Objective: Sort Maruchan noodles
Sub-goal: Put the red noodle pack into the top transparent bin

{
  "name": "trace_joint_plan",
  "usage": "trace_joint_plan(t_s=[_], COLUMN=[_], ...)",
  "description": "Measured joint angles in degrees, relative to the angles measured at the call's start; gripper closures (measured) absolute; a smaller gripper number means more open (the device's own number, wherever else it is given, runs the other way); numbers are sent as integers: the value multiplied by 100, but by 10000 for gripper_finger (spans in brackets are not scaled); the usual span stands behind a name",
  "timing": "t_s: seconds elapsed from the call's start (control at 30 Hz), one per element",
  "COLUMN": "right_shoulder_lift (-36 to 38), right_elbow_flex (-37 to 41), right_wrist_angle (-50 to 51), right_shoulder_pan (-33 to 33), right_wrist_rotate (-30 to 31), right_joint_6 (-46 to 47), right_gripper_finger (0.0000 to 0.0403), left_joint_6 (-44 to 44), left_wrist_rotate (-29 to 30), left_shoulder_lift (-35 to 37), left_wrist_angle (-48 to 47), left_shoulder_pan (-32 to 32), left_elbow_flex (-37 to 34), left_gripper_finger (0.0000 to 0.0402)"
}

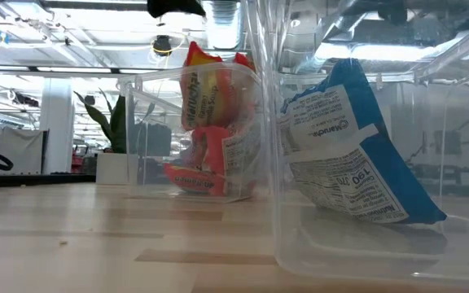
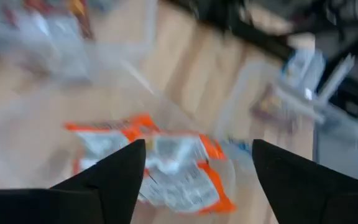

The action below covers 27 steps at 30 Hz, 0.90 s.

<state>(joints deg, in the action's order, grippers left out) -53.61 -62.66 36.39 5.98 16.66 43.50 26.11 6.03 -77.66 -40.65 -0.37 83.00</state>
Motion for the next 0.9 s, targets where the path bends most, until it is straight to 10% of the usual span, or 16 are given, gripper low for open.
trace_joint_plan(t_s=[0.23,0.53,0.77,0.9], right_shoulder_lift=[193,226,230,83], right_elbow_flex=[-493,-515,-515,-515], right_wrist_angle=[-23,143,718,1676], right_shoulder_pan=[-9,0,315,1590], right_wrist_rotate=[188,186,-2605,-2838], right_joint_6=[-199,-196,868,1908], right_gripper_finger=[112,112,112,112], left_joint_6=[-341,116,313,265], left_wrist_rotate=[1103,773,742,722], left_shoulder_lift=[949,1816,2003,2030], left_wrist_angle=[1098,3869,4518,4528], left_shoulder_pan=[-17,-17,-21,-26], left_elbow_flex=[-347,-2399,-2870,-2870], left_gripper_finger=[118,118,118,118])
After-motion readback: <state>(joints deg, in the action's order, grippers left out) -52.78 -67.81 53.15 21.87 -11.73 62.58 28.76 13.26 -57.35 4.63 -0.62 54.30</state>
